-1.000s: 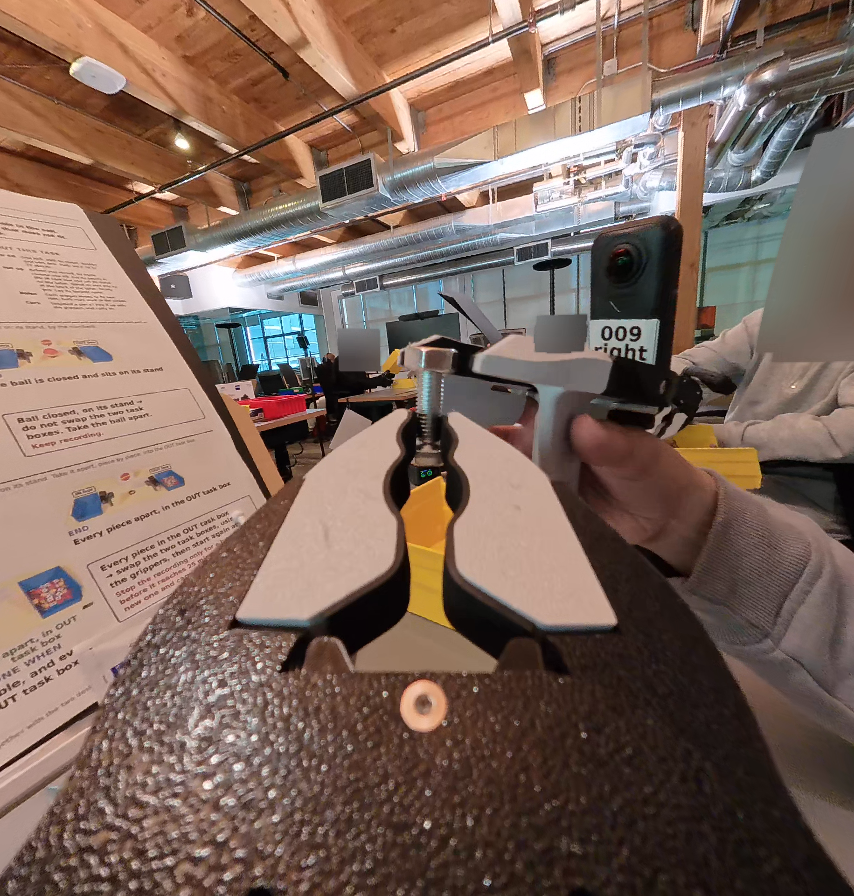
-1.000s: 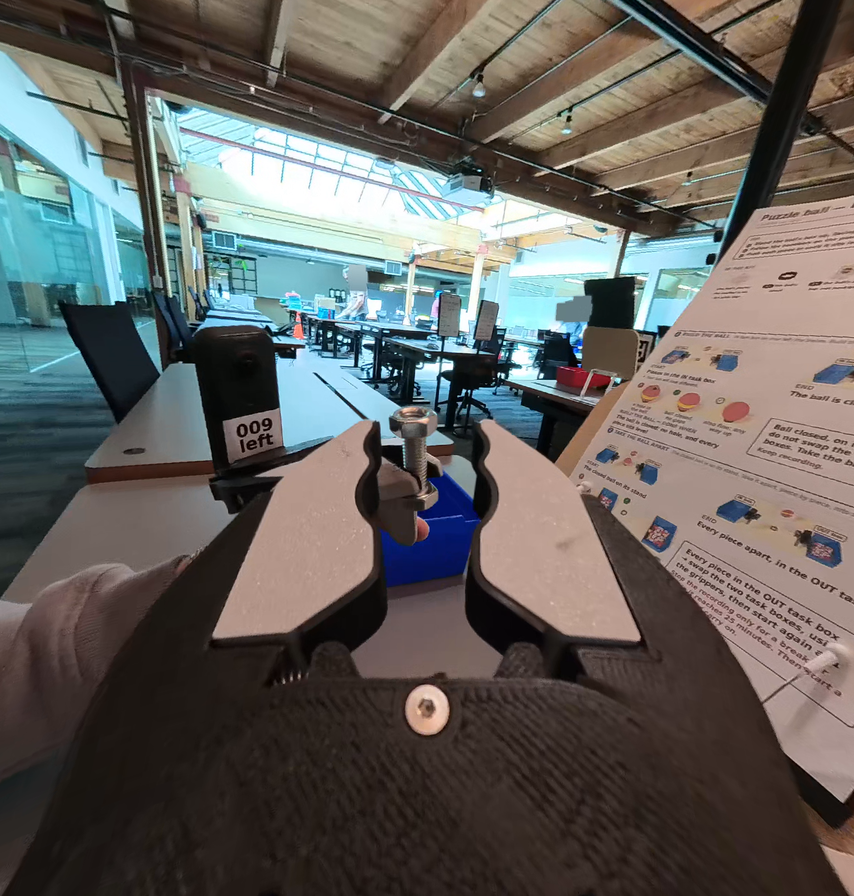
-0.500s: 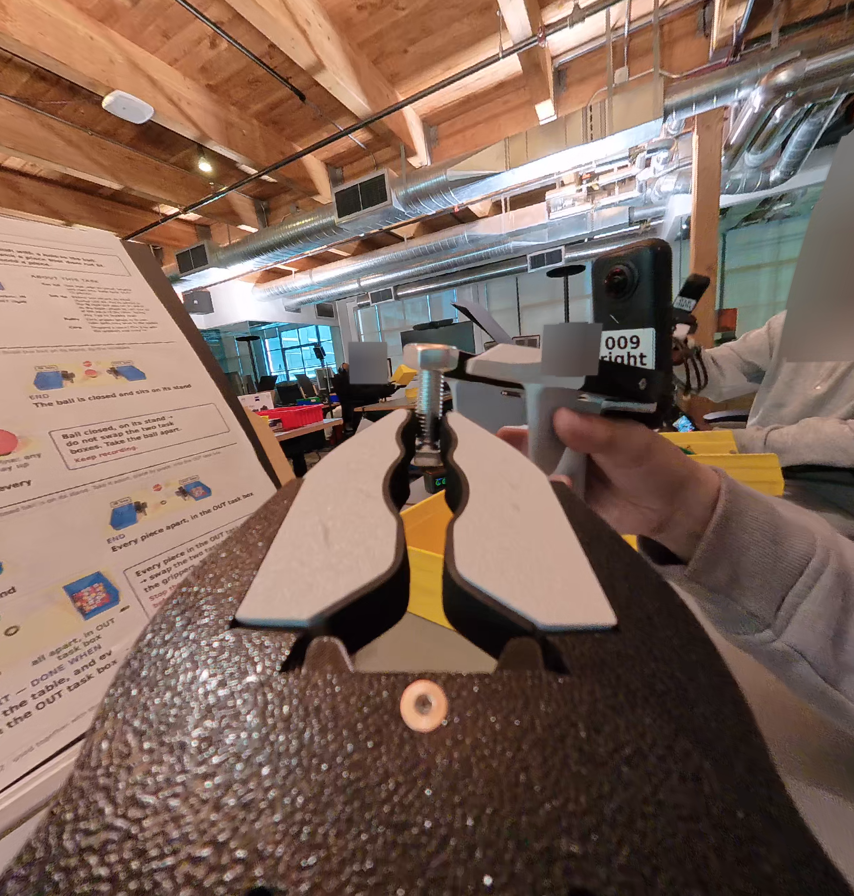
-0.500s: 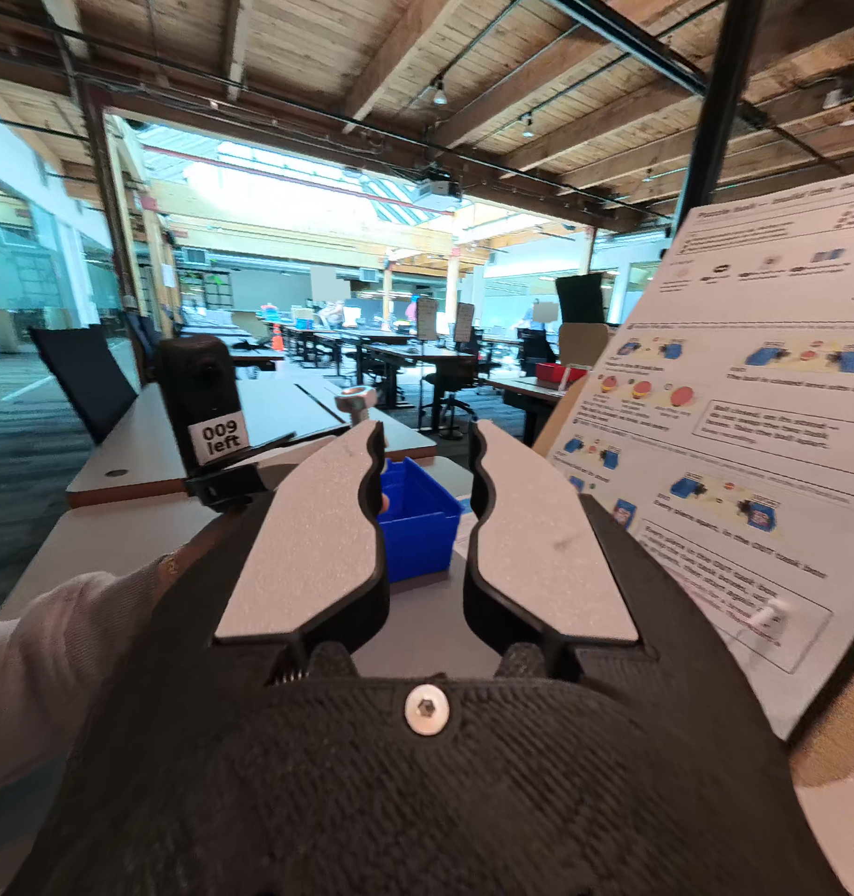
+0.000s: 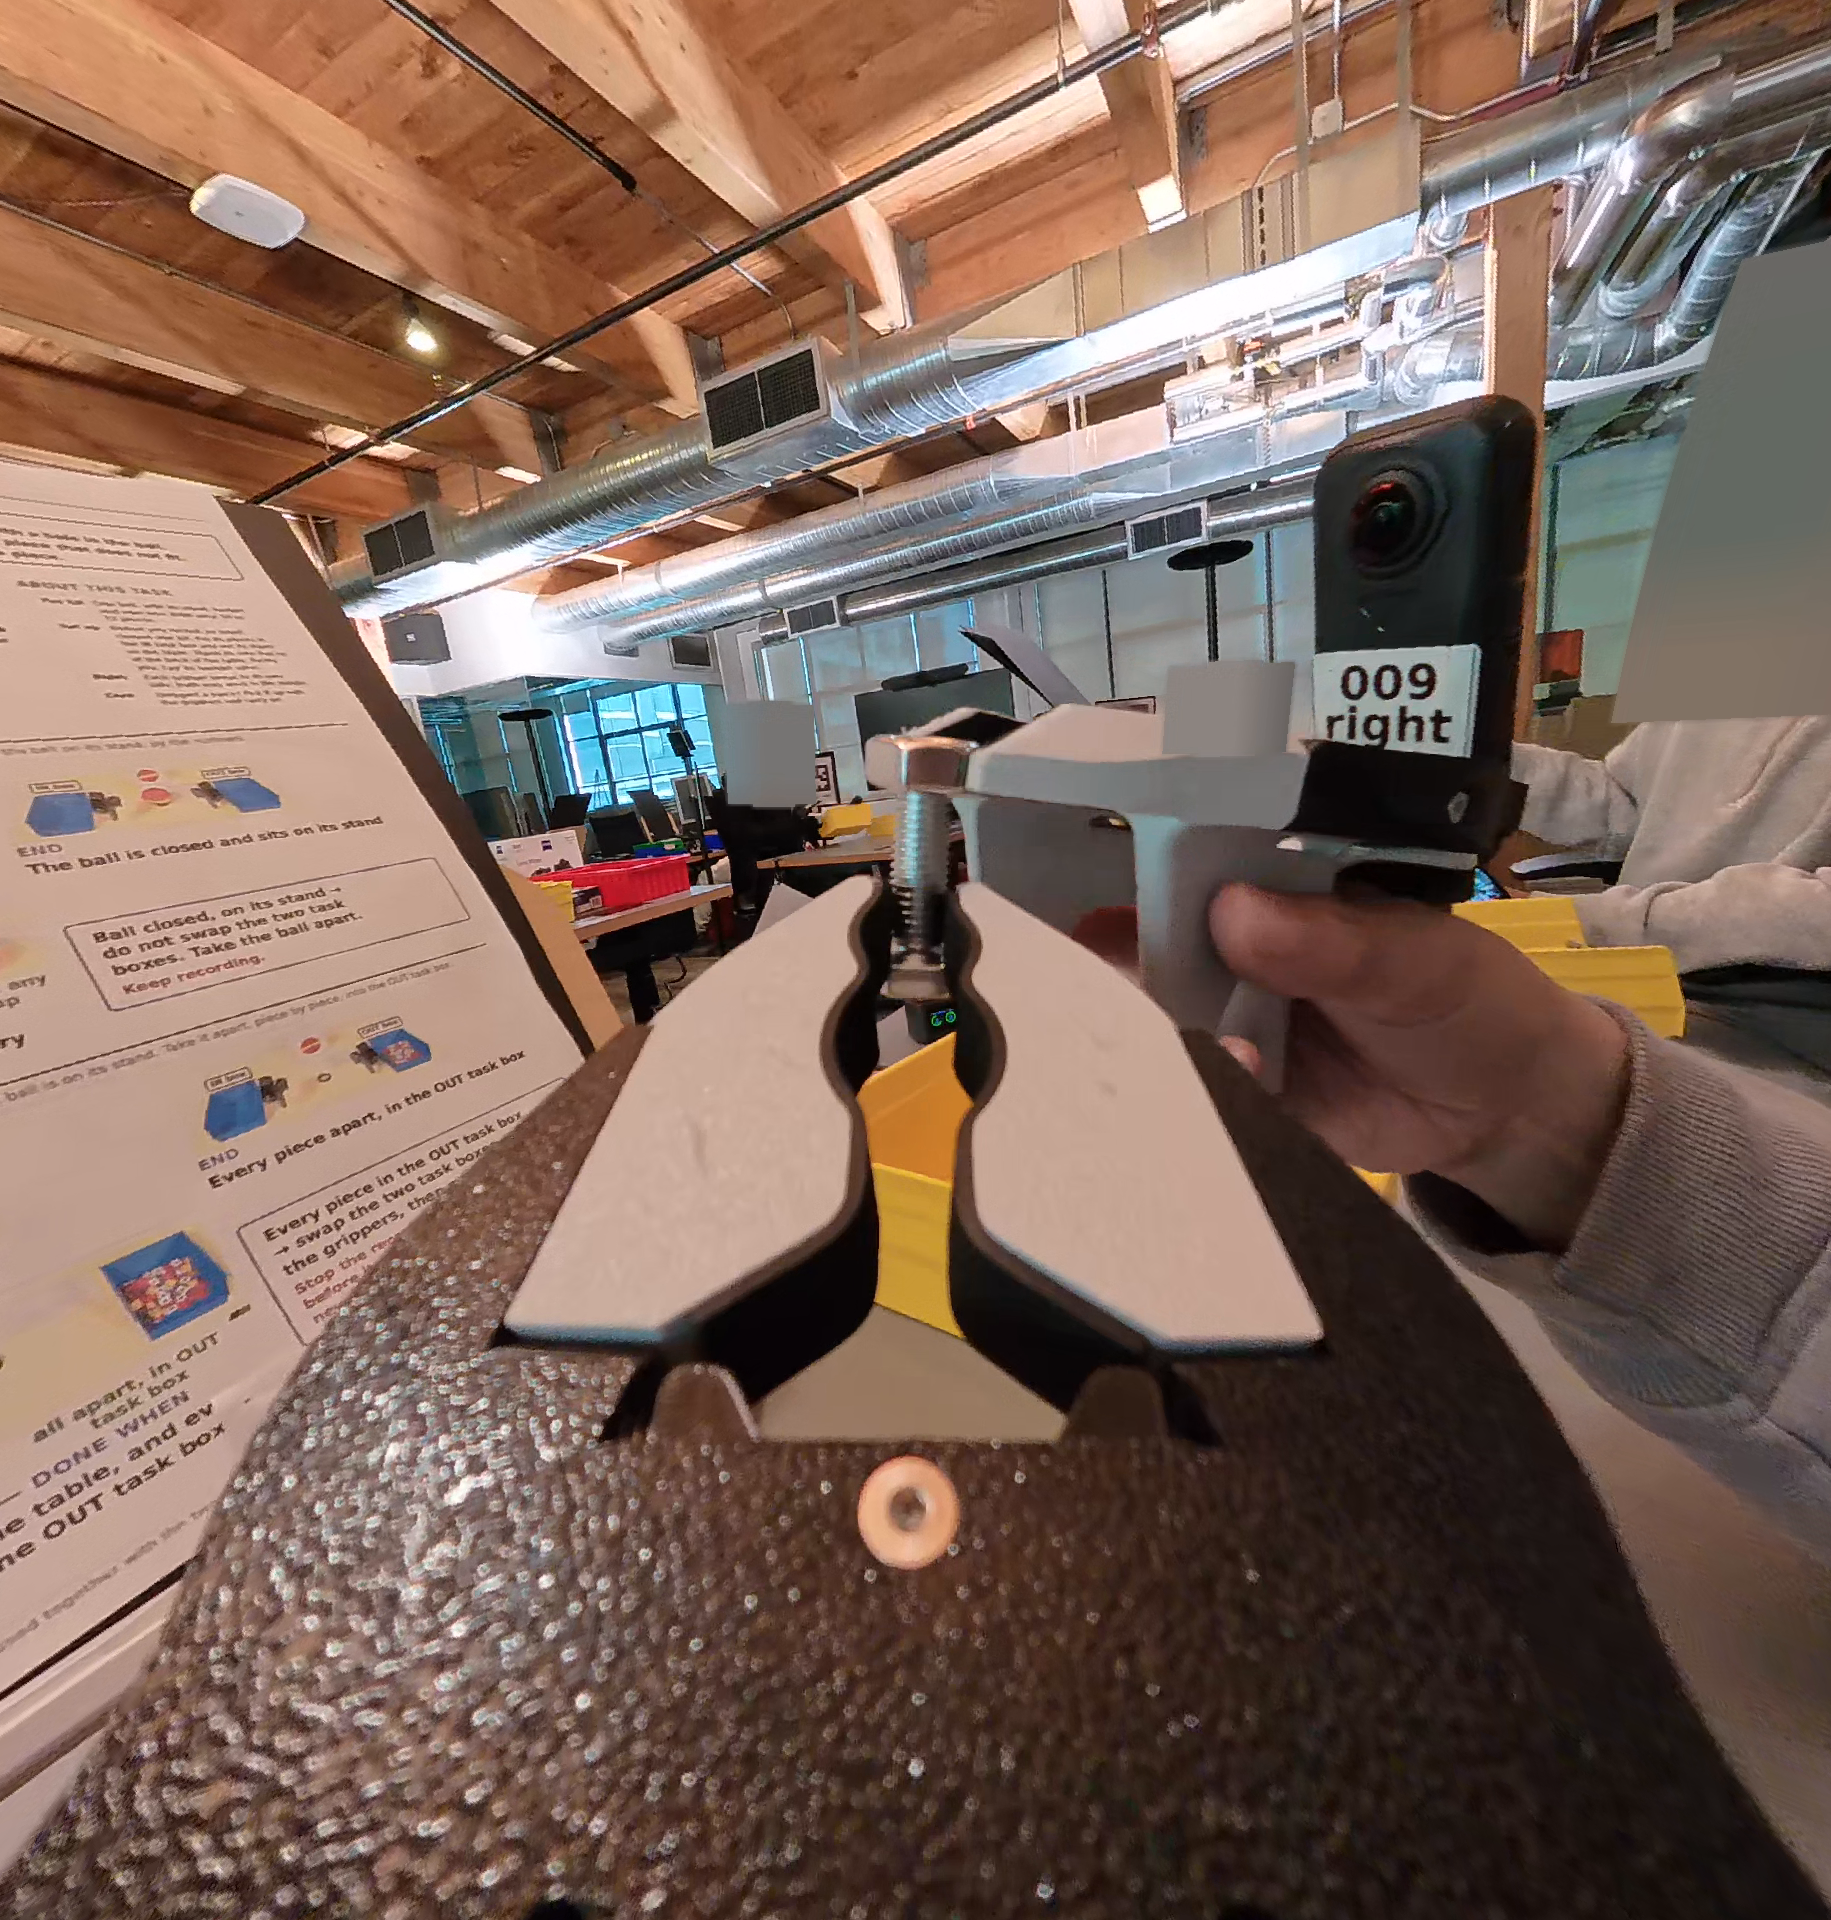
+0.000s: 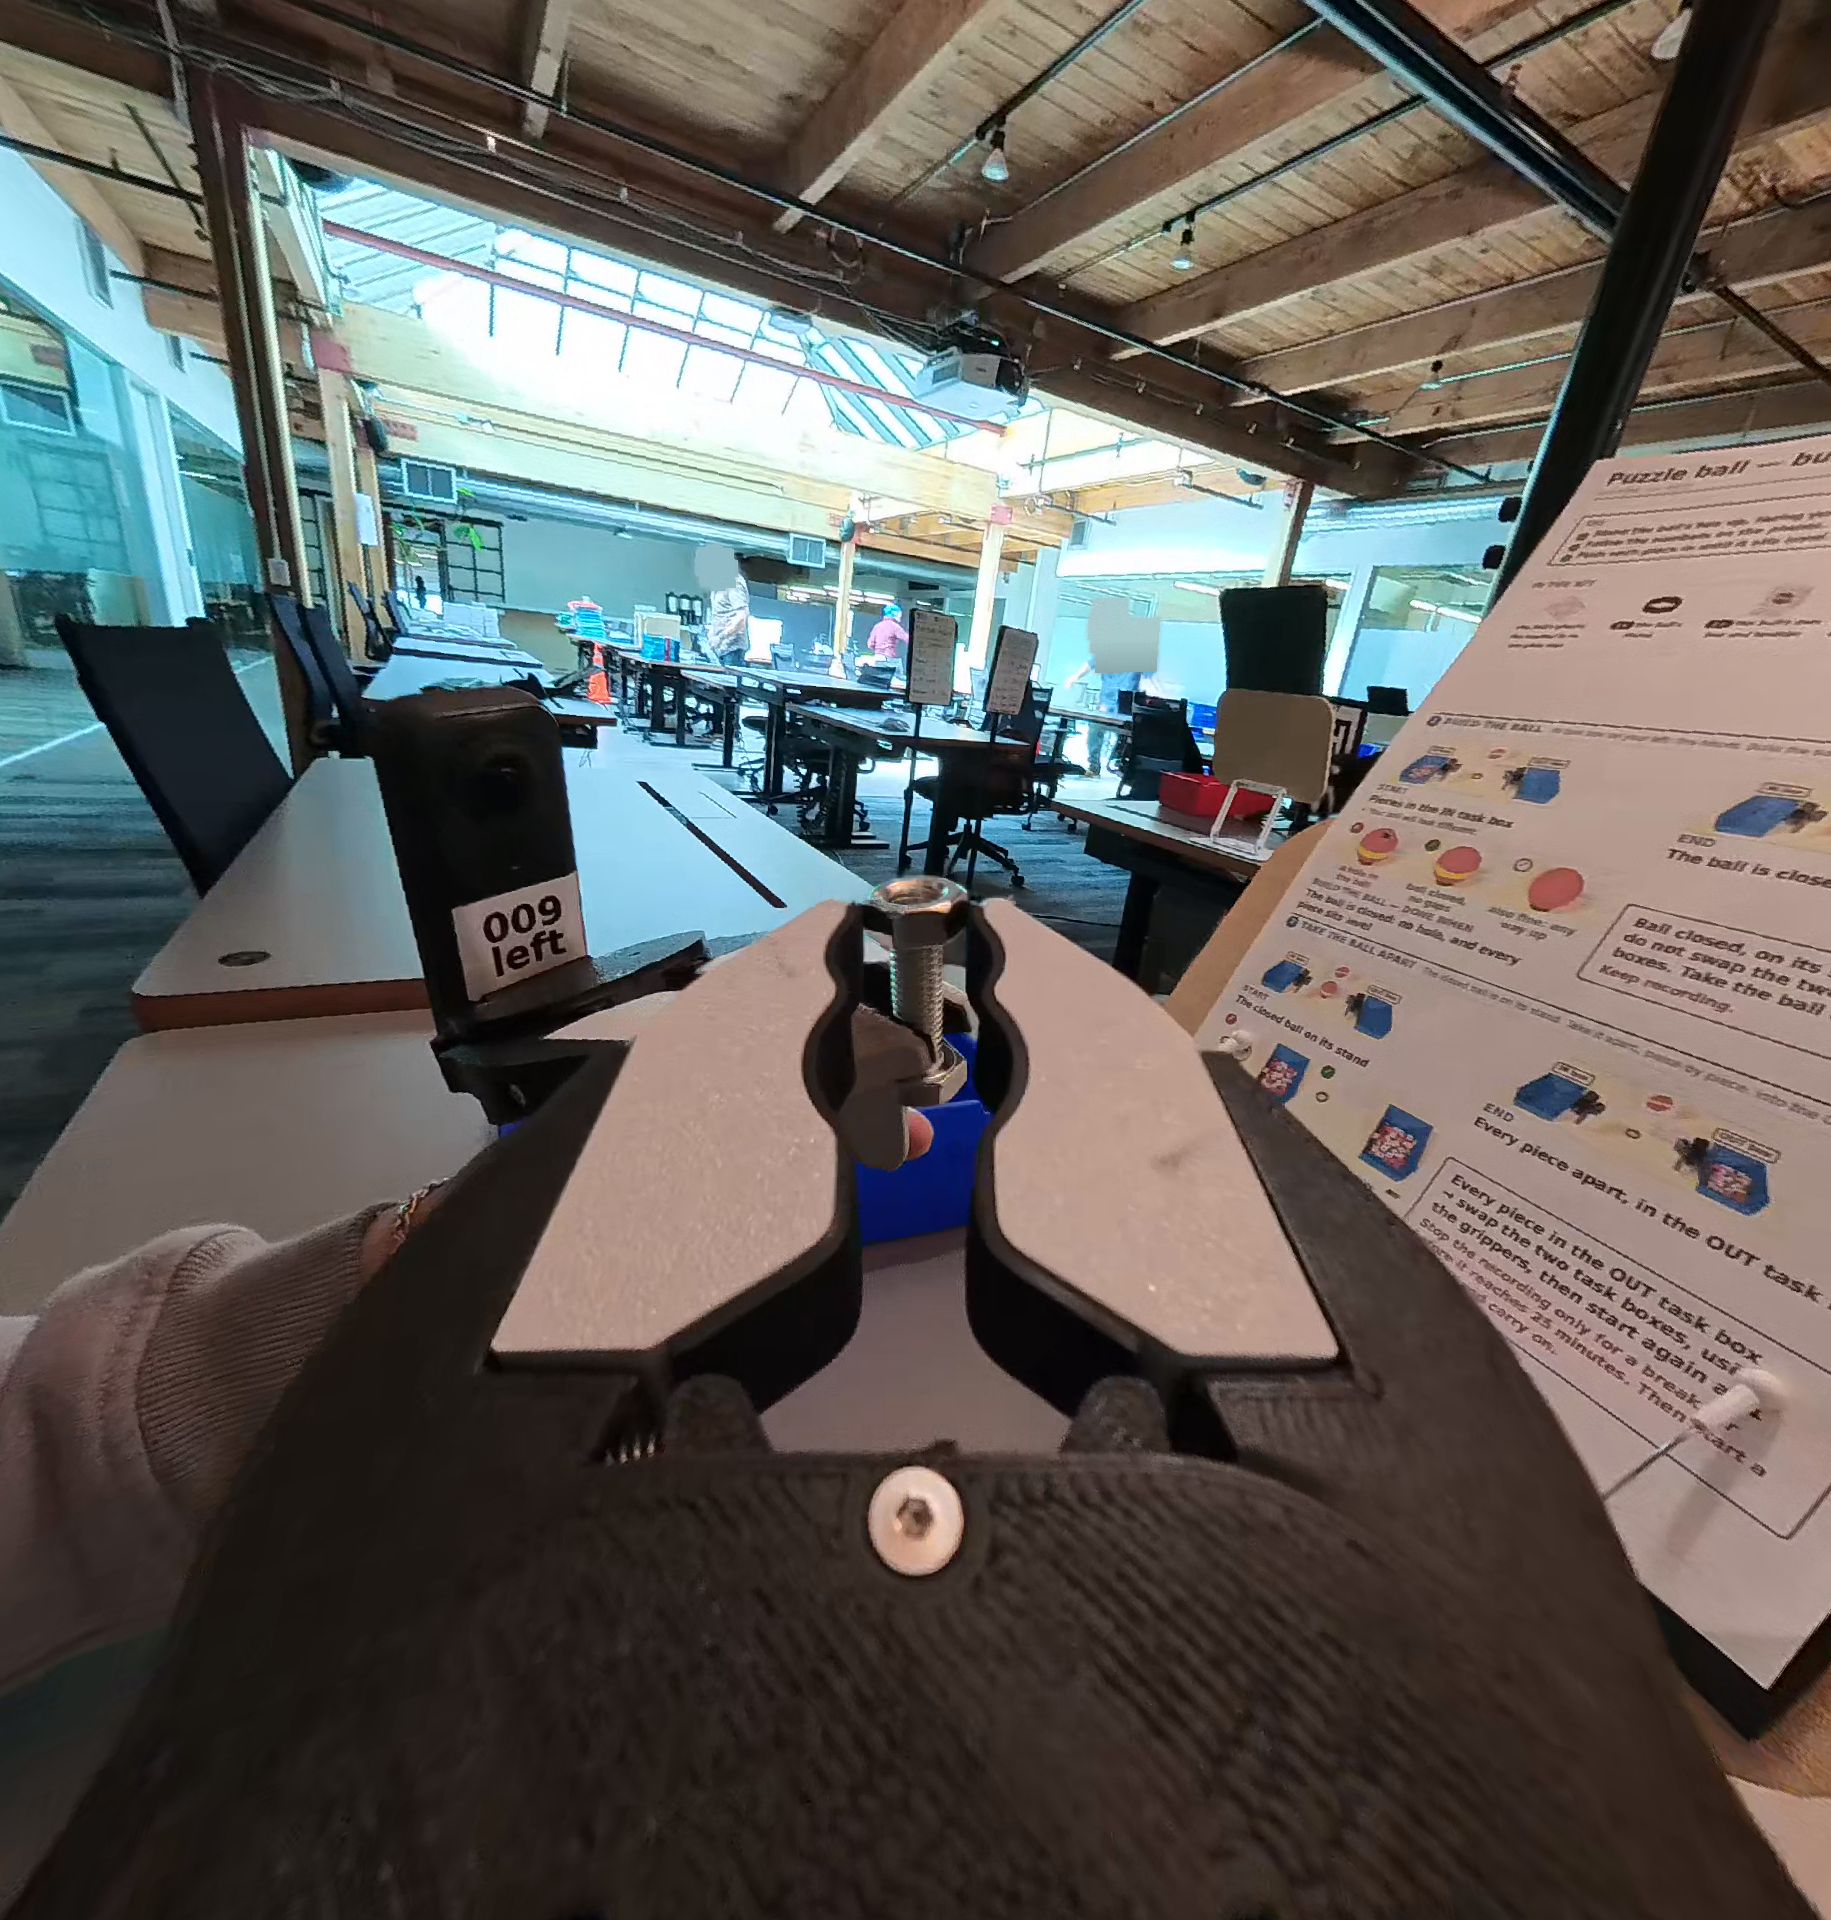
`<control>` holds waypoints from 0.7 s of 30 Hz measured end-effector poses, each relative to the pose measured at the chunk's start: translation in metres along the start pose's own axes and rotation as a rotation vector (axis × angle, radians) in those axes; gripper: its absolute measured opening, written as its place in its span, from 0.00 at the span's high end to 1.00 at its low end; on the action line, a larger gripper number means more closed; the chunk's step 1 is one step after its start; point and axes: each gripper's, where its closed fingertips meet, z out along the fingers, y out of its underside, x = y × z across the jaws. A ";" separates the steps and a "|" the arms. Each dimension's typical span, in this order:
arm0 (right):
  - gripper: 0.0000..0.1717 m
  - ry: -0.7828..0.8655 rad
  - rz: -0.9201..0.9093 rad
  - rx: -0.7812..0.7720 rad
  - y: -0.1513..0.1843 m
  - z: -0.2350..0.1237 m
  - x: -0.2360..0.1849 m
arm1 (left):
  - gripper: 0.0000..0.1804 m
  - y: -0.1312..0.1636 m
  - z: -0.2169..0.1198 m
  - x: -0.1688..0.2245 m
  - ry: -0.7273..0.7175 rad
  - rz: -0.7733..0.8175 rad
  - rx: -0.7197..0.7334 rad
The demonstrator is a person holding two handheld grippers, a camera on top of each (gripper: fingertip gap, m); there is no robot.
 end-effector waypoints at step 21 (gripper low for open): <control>0.90 -0.535 0.220 0.099 -0.002 -0.030 -0.034 | 0.95 -0.001 -0.011 0.053 0.521 -0.274 0.021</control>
